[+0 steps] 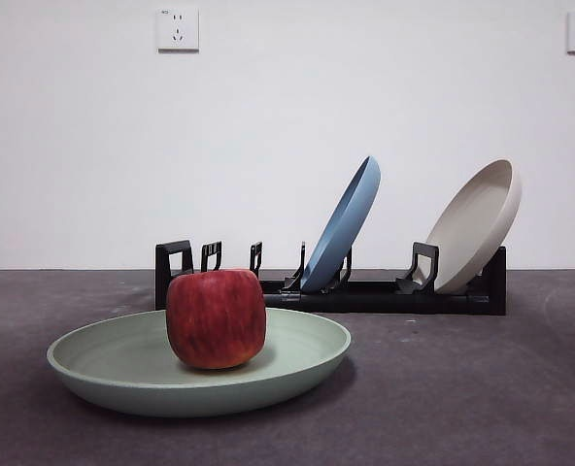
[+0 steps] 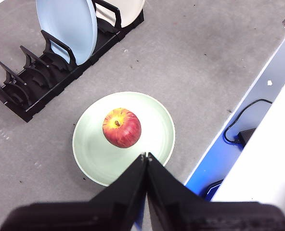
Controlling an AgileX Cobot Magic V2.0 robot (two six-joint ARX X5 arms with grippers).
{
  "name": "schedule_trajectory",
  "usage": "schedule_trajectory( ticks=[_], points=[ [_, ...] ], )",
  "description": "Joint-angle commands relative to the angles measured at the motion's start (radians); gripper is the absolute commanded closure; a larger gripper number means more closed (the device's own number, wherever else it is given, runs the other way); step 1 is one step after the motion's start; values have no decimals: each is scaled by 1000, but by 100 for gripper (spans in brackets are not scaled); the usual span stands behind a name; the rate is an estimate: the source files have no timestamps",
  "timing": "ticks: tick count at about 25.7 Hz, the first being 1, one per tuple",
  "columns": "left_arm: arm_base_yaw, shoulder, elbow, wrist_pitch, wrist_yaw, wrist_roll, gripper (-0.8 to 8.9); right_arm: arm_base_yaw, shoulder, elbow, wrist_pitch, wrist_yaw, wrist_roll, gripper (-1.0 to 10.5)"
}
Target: Take the green plate from the plate rack,put the plate on the table,take the apple from the table,put the apple in the plate
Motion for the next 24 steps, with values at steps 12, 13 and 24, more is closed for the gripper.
schedule_trajectory(
  ticks=[12,13,24],
  points=[
    [23,-6,-5,66,-78,70,817,2,-3,-4,2,2,6,946],
    [44,-15,-5,108,-124,102,817,2,-3,-4,2,2,6,946],
    [632,-280,-333,950,-45,415,817,2,-10,-4,2,2,6,946]
  ],
)
